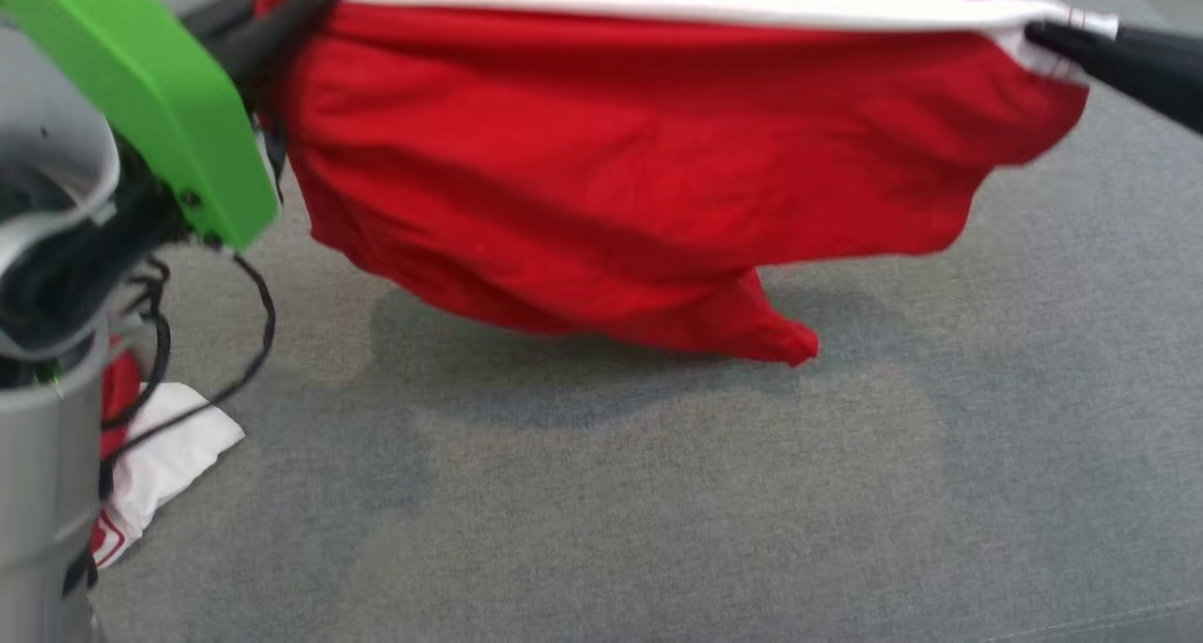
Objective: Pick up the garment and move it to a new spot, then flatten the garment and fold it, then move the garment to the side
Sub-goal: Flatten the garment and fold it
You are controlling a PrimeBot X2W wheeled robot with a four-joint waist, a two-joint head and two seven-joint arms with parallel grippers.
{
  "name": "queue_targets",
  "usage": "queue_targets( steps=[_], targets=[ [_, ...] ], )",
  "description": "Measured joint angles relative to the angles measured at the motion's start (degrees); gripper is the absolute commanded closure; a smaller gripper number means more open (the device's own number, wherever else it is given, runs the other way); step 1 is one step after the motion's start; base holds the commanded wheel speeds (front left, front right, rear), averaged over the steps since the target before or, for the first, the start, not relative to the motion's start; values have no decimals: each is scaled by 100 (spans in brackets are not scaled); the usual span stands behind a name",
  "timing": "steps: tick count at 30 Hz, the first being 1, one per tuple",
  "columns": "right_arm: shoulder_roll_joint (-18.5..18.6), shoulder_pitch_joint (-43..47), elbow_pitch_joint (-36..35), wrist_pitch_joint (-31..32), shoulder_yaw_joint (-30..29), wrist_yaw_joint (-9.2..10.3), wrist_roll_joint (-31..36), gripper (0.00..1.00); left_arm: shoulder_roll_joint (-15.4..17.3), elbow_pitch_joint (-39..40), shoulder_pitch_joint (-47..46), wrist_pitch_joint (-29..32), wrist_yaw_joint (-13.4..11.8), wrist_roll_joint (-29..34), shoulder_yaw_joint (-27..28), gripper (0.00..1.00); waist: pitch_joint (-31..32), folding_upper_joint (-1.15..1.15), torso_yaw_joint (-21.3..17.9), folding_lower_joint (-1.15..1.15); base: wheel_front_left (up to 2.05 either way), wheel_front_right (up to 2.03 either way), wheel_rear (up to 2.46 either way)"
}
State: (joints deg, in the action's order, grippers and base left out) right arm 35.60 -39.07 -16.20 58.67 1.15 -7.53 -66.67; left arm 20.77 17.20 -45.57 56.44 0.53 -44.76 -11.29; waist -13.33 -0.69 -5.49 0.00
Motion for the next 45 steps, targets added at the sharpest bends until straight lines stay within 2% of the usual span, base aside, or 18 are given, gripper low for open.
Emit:
queue_targets(
  steps=[5,10,13,15,18,22,23,27,30,34,37,39,44,45],
  targets=[
    [-827,-1690,616,92,175,3,909,100,-187,-1065,-1606,-152,26,446,-138,100,-606,0,45,0,0,0,0],
    [-1602,-3412,1317,-445,341,5,1851,100,-355,-2196,-3240,-927,158,1106,-235,100,-1342,0,162,1,0,0,0],
    [-1884,-4326,1786,-1140,505,4,2379,100,-506,-2792,-4005,-1580,285,1373,-280,100,-1791,0,234,2,0,0,0],
    [-1998,-4906,2101,-1886,625,4,2798,100,-568,-3127,-4508,-2139,398,1560,-322,100,-2086,0,281,2,0,0,0],
    [-2101,-5616,2641,-3062,868,5,3371,100,-611,-3639,-5089,-3341,509,1905,-365,100,-2504,0,349,1,0,0,0],
    [-2152,-6075,3321,-4144,1352,4,3727,100,-838,-4287,-5356,-4748,600,2078,-466,100,-2988,0,437,2,0,0,0],
    [-2152,-6075,3321,-4144,1352,4,3727,100,-838,-4287,-5356,-4748,600,2078,-466,100,-2988,0,437,2,0,0,0],
    [-2137,-5931,3847,-4965,1699,5,3804,100,-889,-4882,-5137,-5621,659,2102,-812,100,-3371,0,518,2,0,0,0],
    [-2038,-5378,4112,-5289,1989,5,3631,100,-806,-5297,-4604,-6174,676,2061,-1061,100,-3556,0,581,2,0,0,0],
    [-1816,-4423,4224,-5478,2464,4,3183,100,-821,-5562,-3796,-6605,684,1547,-1558,100,-3584,0,650,2,0,0,0],
    [-1404,-3759,4056,-5664,2865,4,2955,100,-810,-5448,-3183,-6686,684,910,-2024,100,-3467,0,678,1,0,0,0],
    [-1146,-3323,3899,-5791,2978,3,2735,100,-692,-5255,-2752,-6716,689,553,-2299,100,-3343,0,690,1,0,0,0],
    [-476,-2209,3387,-5733,3155,5,2020,100,-179,-4532,-1735,-6685,694,-321,-2775,100,-2900,0,689,0,0,0,0],
    [-216,-1795,3151,-5637,3203,5,1768,100,-19,-4060,-1307,-6570,694,-659,-3082,100,-2691,0,682,0,0,0,0]
  ],
)
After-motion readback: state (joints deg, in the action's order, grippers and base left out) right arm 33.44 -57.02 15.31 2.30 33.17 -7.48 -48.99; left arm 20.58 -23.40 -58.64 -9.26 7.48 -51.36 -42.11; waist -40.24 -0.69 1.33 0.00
